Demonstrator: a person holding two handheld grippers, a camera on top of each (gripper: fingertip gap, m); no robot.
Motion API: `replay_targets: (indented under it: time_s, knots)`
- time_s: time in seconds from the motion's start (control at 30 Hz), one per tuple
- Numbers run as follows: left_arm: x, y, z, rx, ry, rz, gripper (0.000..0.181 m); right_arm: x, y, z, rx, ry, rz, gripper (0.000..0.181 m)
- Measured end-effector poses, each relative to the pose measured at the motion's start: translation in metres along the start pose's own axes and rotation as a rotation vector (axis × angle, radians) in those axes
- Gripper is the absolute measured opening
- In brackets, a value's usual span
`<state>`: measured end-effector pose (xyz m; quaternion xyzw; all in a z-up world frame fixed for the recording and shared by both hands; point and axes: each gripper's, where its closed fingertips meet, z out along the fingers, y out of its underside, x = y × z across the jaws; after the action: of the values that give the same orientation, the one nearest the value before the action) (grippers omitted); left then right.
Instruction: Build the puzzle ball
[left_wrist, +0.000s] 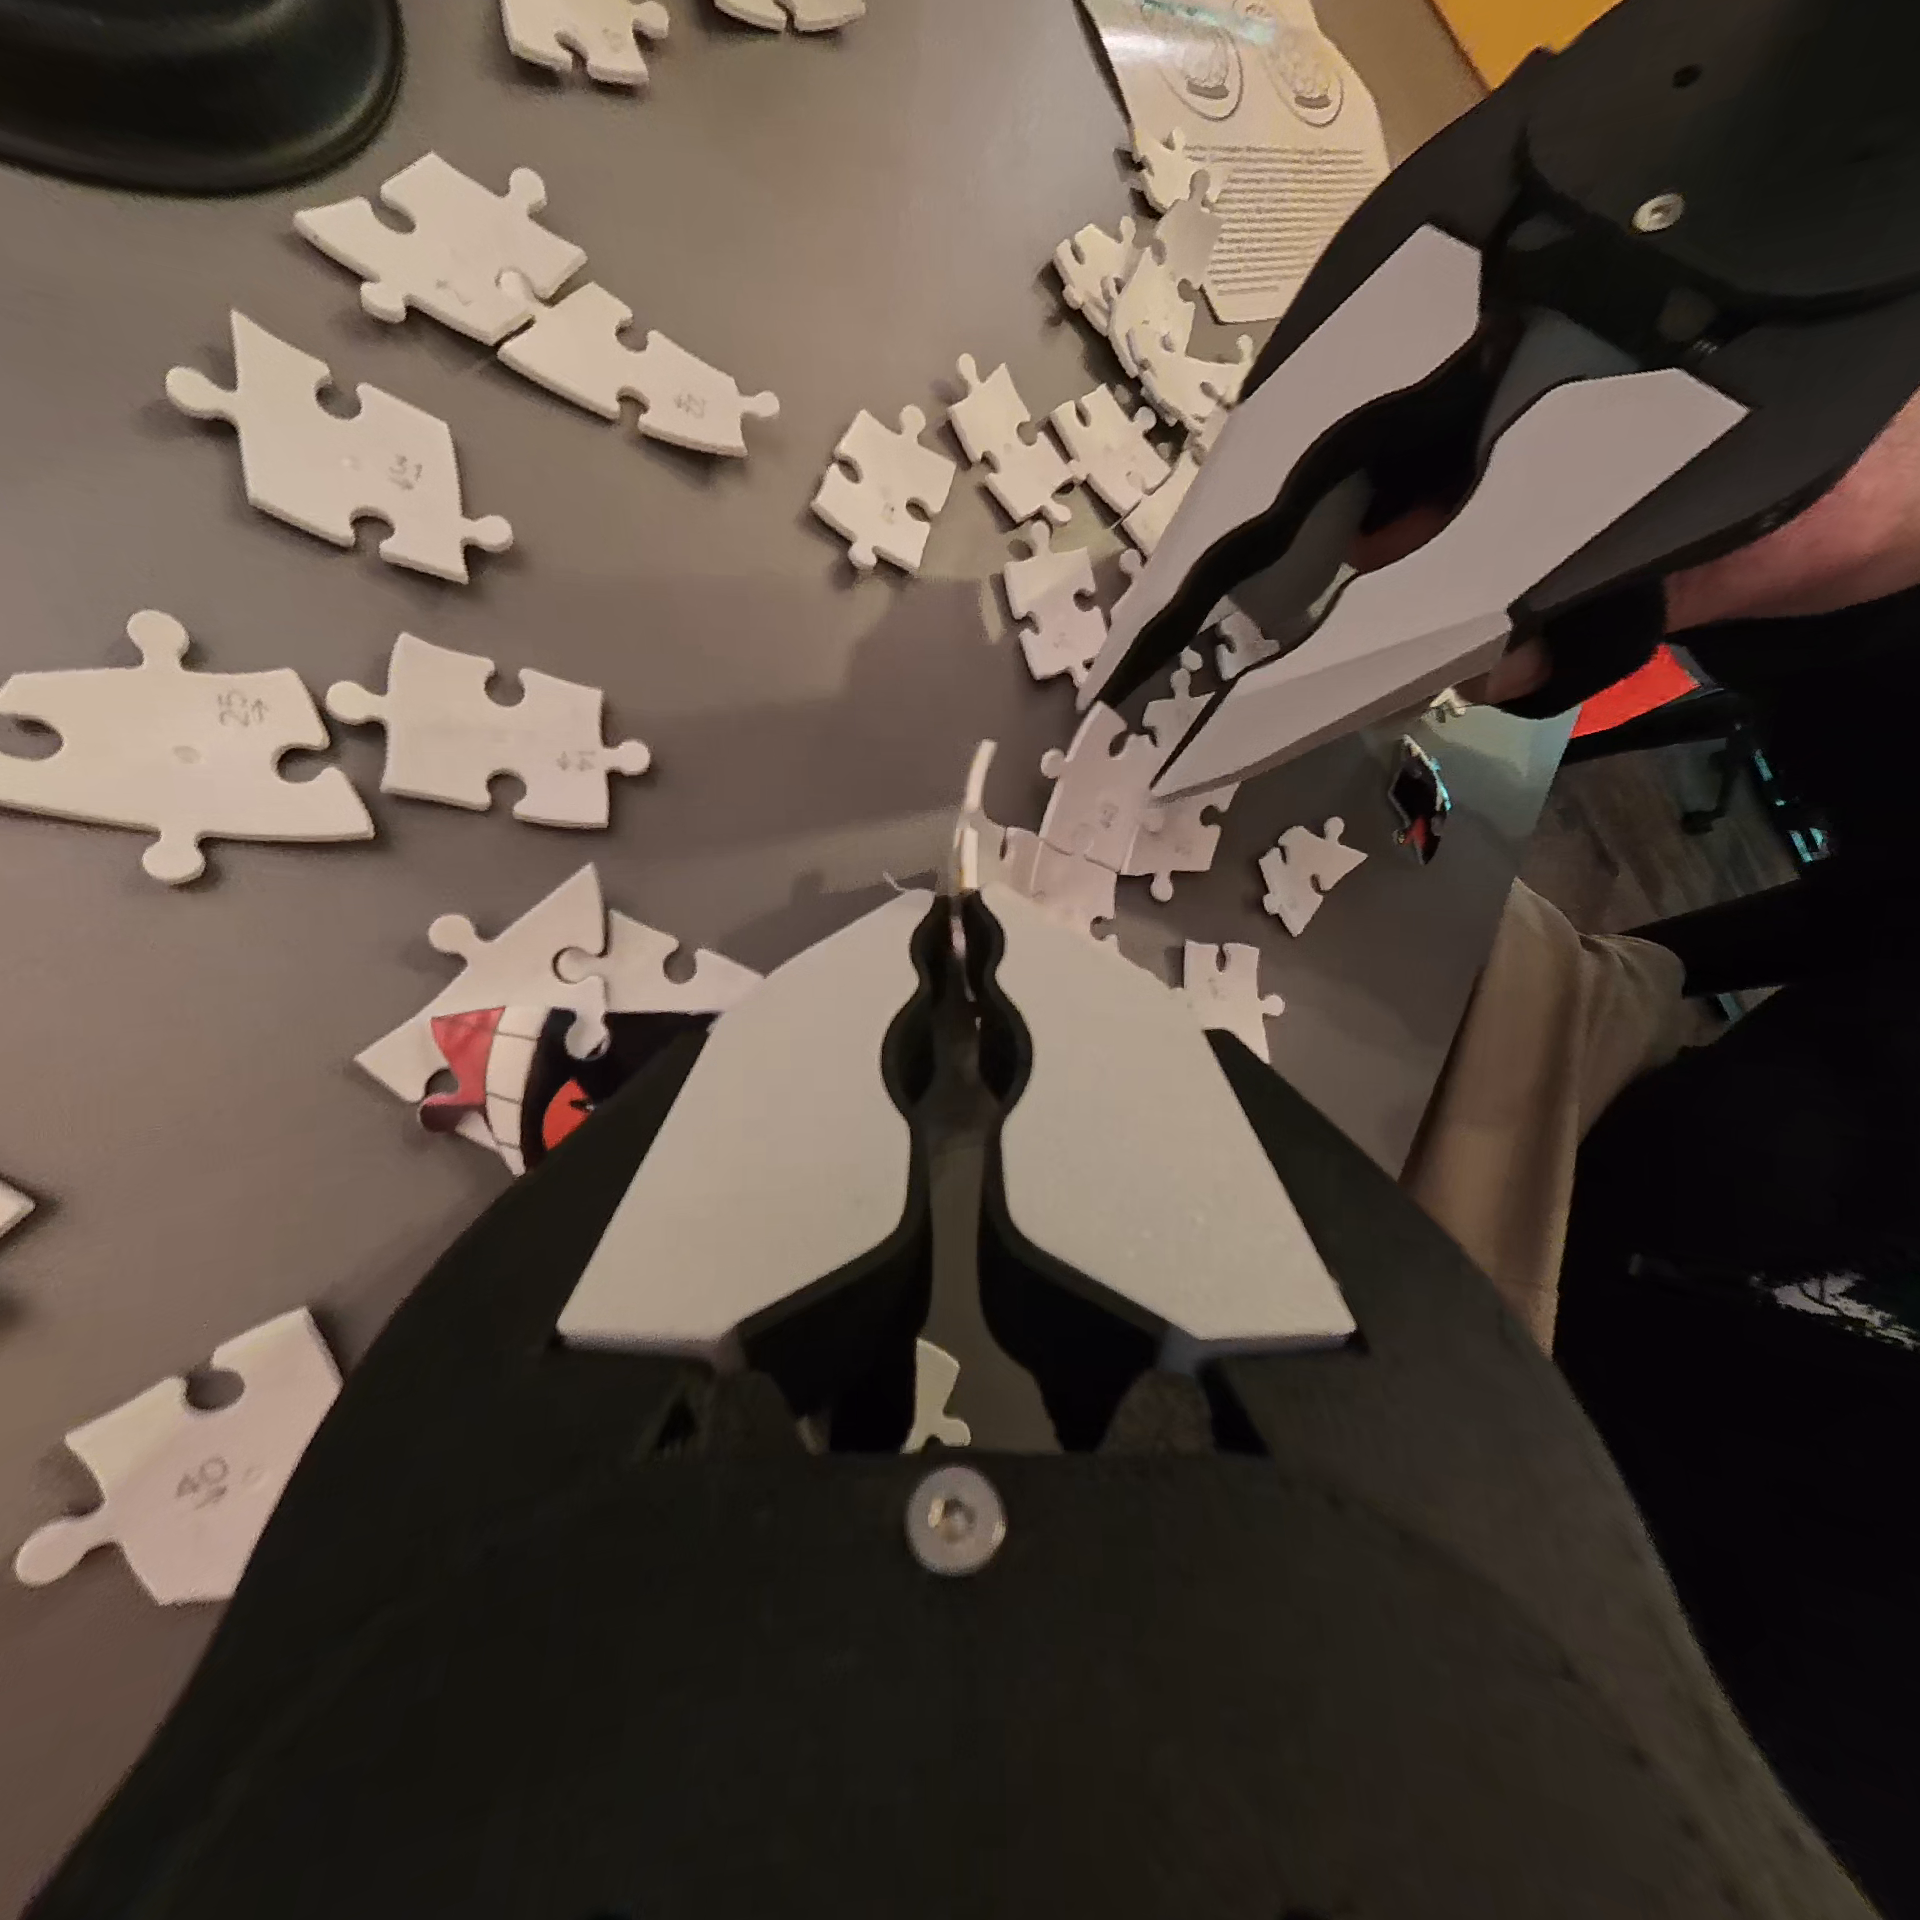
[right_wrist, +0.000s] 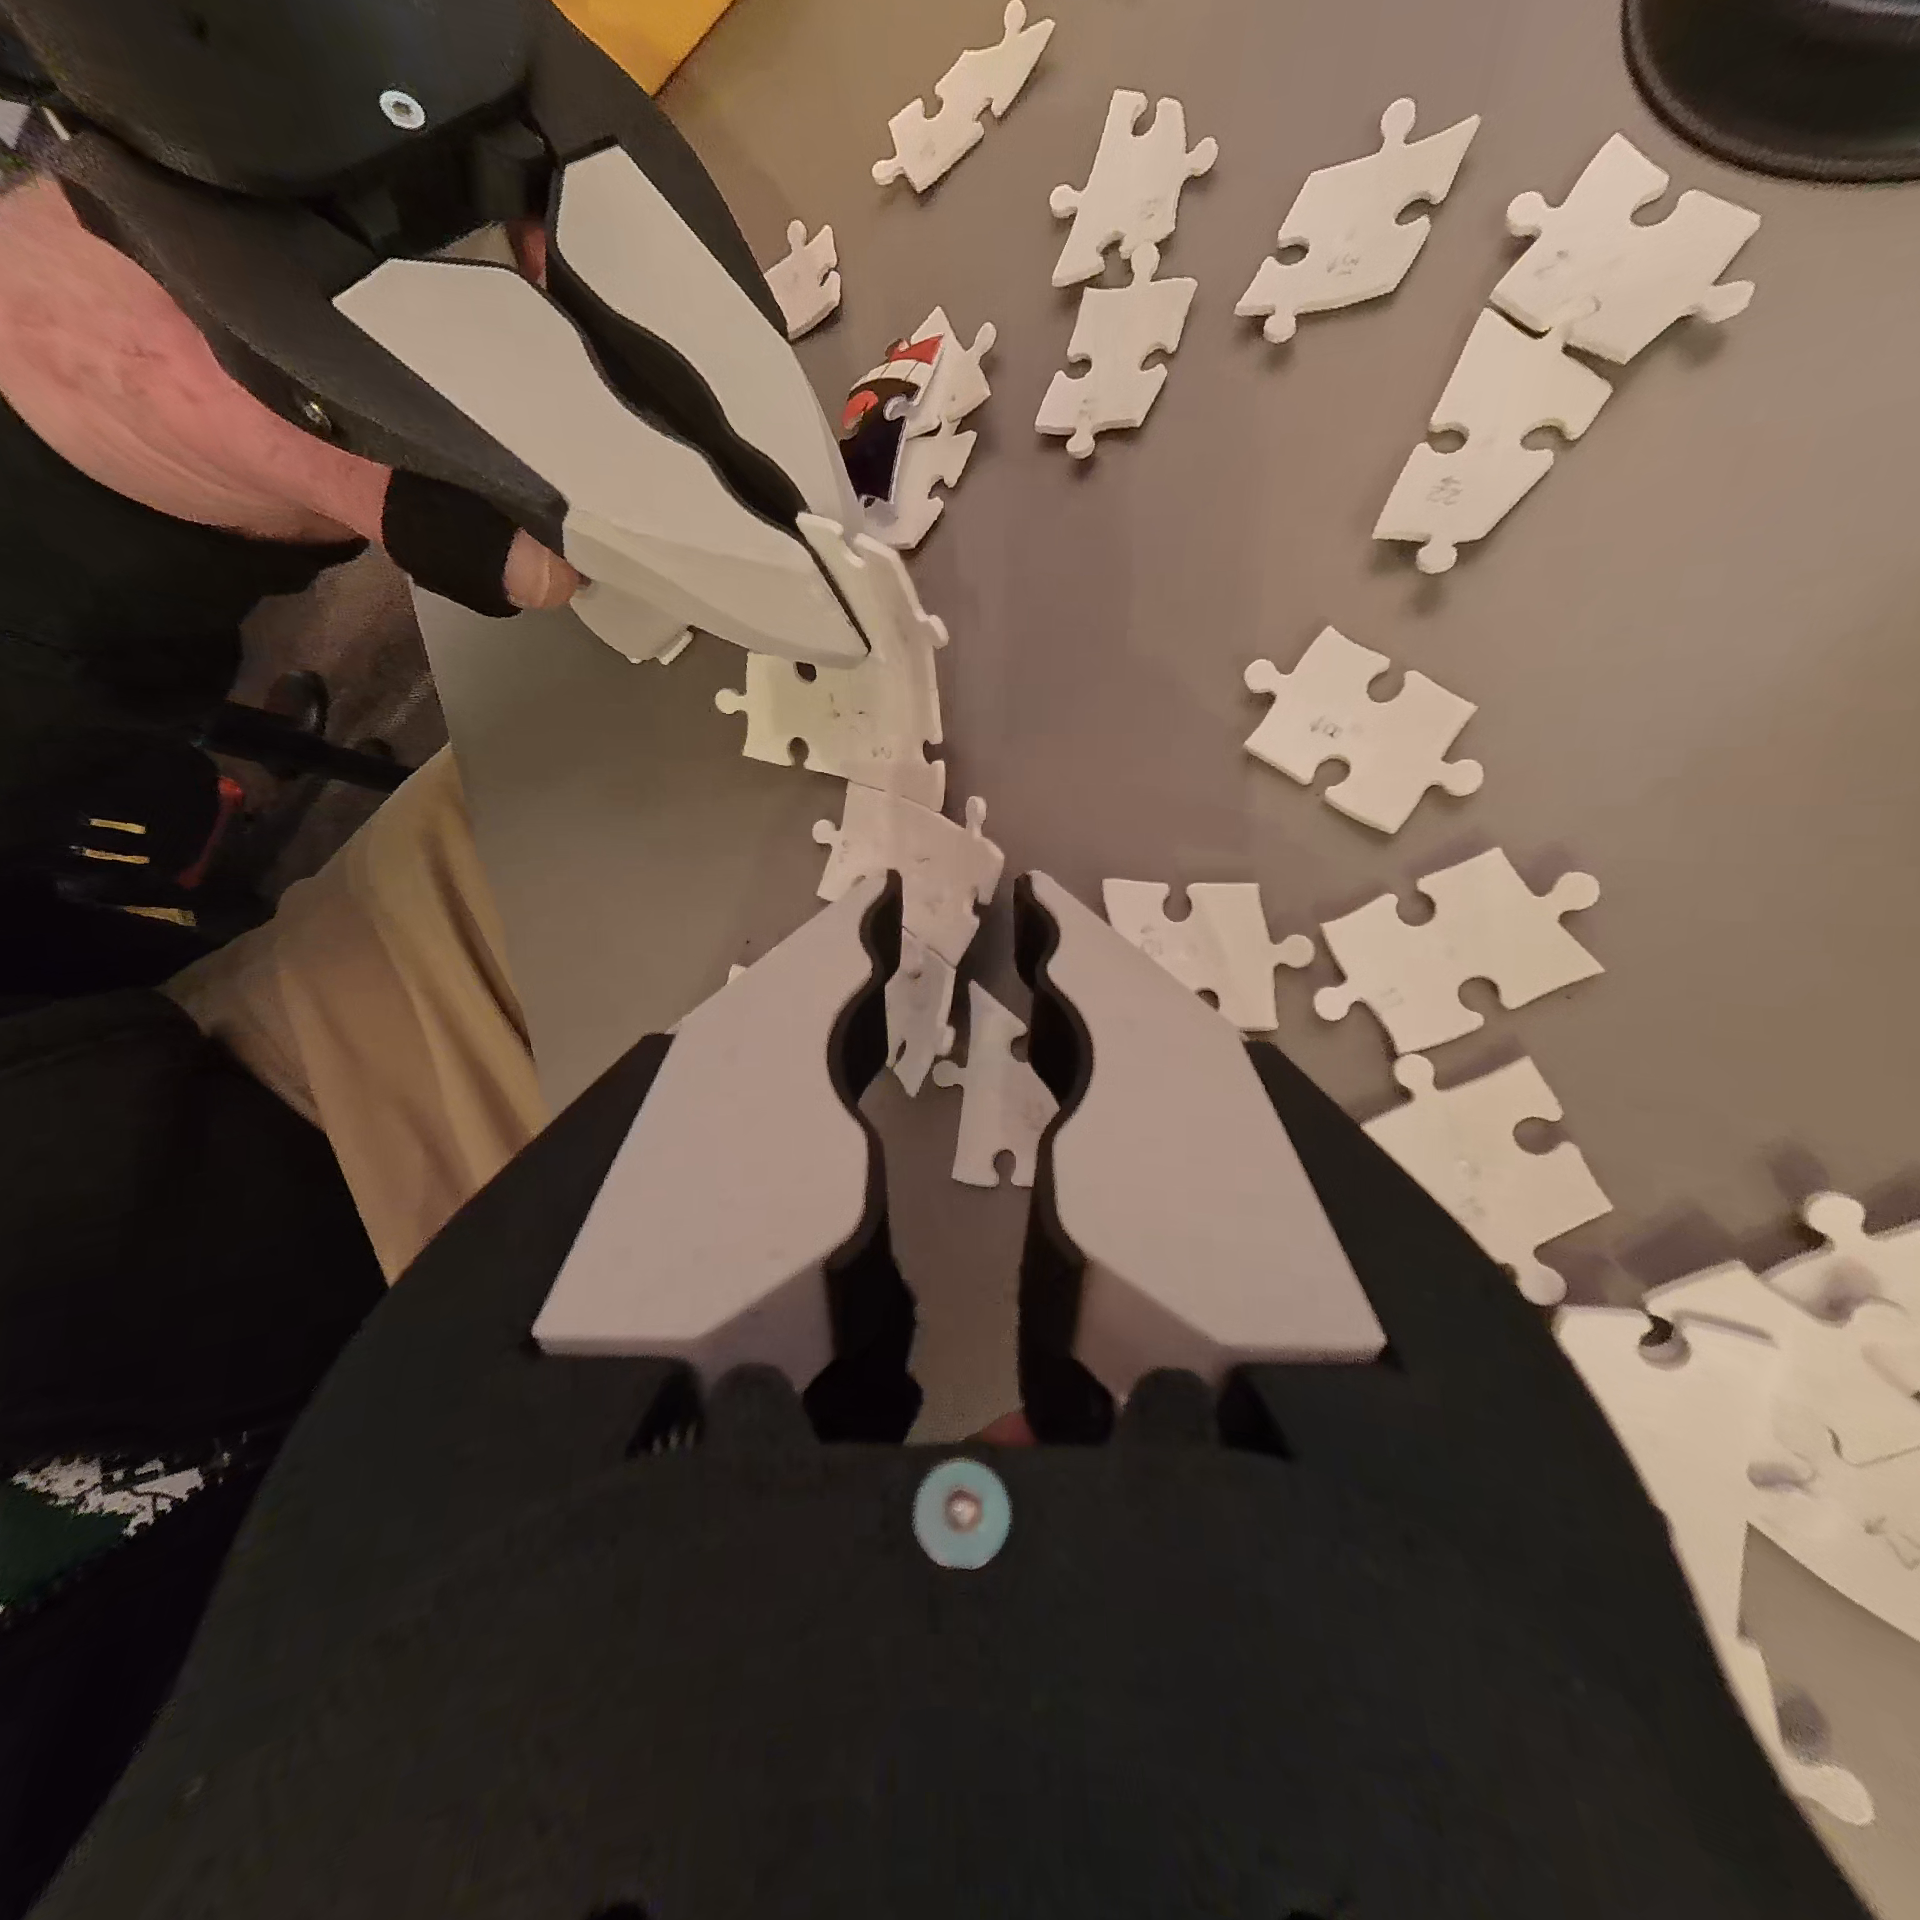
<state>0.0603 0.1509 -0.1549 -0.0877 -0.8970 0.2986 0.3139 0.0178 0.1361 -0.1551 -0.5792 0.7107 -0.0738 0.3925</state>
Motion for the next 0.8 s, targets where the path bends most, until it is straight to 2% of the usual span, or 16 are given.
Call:
replay_targets:
  time_s: [0.17,0.33,0.53,0.8]
  knots:
    - [0.0054,-0.0021,0.0007,0.018,0.021,0.035,0.002,-0.003,0.0038,0.0063,-0.016,-0.036,0.019,0.018]
    - [0.0082,-0.0044,0.0009,0.036,0.037,0.057,0.002,-0.0051,0.0049,0.0104,-0.02,-0.052,0.023,0.006]
    - [0.0074,-0.0042,0.0005,0.042,0.048,0.049,0.003,-0.0065,0.003,0.0105,-0.004,-0.071,0.037,0.003]
    - [0.0088,-0.0017,0.0019,0.027,0.075,0.05,0.017,-0.0085,0.0005,0.0092,0.01,-0.082,0.027,0.001]
